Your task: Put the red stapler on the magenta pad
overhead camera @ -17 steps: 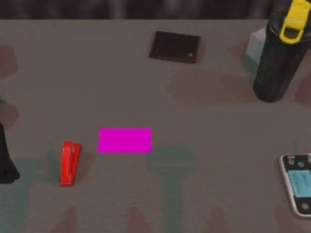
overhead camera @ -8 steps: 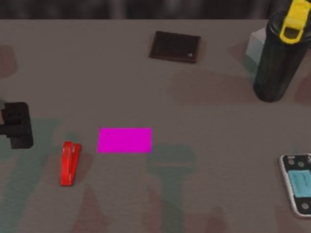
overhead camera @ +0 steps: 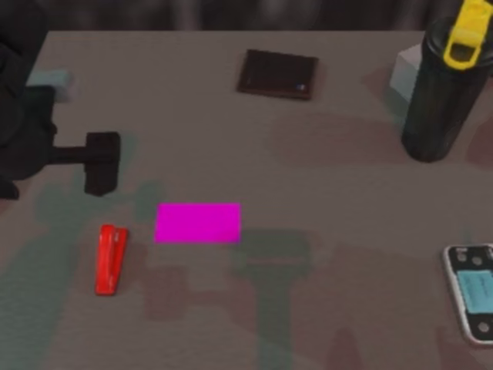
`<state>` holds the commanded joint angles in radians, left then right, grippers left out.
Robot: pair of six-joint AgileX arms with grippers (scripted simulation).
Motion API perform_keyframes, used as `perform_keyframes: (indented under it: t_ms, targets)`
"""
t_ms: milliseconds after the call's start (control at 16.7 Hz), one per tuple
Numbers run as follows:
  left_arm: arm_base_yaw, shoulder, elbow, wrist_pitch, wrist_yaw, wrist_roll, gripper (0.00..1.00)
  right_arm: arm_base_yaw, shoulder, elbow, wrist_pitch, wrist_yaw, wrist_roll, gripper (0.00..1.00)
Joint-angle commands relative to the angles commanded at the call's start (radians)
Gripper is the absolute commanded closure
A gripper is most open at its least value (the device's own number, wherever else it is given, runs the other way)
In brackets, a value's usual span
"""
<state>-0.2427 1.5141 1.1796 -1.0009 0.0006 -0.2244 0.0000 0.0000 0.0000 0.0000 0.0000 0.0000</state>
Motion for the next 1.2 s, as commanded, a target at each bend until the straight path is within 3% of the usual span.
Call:
perform_keyframes:
  t_ms: [360,780,1200]
  targets:
    - [-0.048,0.284,0.241,-0.181,0.000,-0.042,0.00,0.000,0.000,0.000,0.000,0.000,0.000,0.00]
    - [-0.047,0.299,0.253,-0.188,0.000,-0.043,0.00,0.000,0.000,0.000,0.000,0.000,0.000,0.00]
    - [-0.048,0.383,0.078,0.079,0.000,-0.040,0.00,0.000,0.000,0.000,0.000,0.000,0.000,0.00]
